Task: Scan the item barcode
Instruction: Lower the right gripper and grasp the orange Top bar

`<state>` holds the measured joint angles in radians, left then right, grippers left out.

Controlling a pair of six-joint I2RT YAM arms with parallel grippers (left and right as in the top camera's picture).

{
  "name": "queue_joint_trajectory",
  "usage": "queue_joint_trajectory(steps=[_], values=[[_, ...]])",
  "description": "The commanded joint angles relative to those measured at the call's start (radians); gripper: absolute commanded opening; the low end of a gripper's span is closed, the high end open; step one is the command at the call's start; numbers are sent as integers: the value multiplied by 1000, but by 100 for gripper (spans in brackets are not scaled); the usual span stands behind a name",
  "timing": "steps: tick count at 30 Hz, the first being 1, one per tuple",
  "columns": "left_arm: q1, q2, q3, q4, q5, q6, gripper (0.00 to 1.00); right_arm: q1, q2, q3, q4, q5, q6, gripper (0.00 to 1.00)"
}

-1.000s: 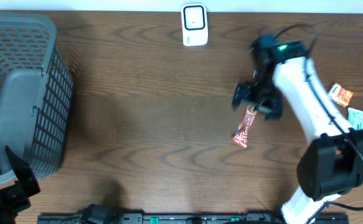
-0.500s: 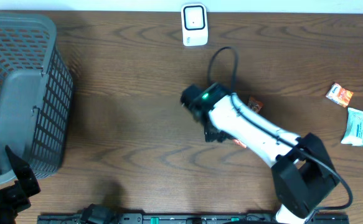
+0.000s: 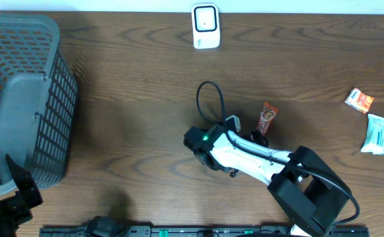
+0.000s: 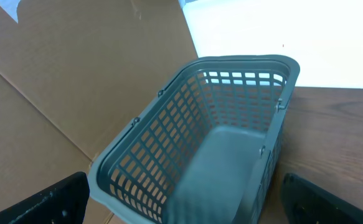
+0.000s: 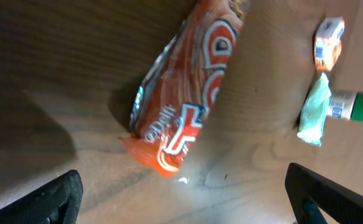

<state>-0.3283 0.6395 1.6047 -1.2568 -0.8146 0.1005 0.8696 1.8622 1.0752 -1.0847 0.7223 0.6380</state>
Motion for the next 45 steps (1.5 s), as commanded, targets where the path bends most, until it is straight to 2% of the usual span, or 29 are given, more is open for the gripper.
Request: queue_joint_trajectory(steps=[1,12,17,20,27,28,30,31,32,33,41,45], values=[[3,1,3,0,-6,-12,98,2,29,-26,24,89,-71,99],[3,1,3,0,-6,-12,98,-22,275,-26,100,186,-109,95],[3,1,3,0,-6,-13,98,-26,417,-26,83,164,-92,75],[3,1,3,0,-6,-12,98,-26,471,-26,73,117,-59,68],[3,1,3,0,-6,-12,98,-26,502,-26,44,113,-5,65],[3,1,3,0,-6,-12,98,-28,502,-26,41,111,-3,60],[3,1,3,0,-6,-12,98,-34,502,-26,37,103,-3,32],[3,1,3,0,-6,-12,98,-36,502,-26,35,100,-3,22],[3,1,3,0,-6,-12,98,-40,502,-26,32,95,-2,6],[3,1,3,0,-6,-12,98,-43,502,-25,30,95,0,1],[3,1,3,0,-6,-12,98,-53,495,13,-53,114,132,1],[3,1,3,0,-6,-12,98,-53,440,76,-86,11,130,1]])
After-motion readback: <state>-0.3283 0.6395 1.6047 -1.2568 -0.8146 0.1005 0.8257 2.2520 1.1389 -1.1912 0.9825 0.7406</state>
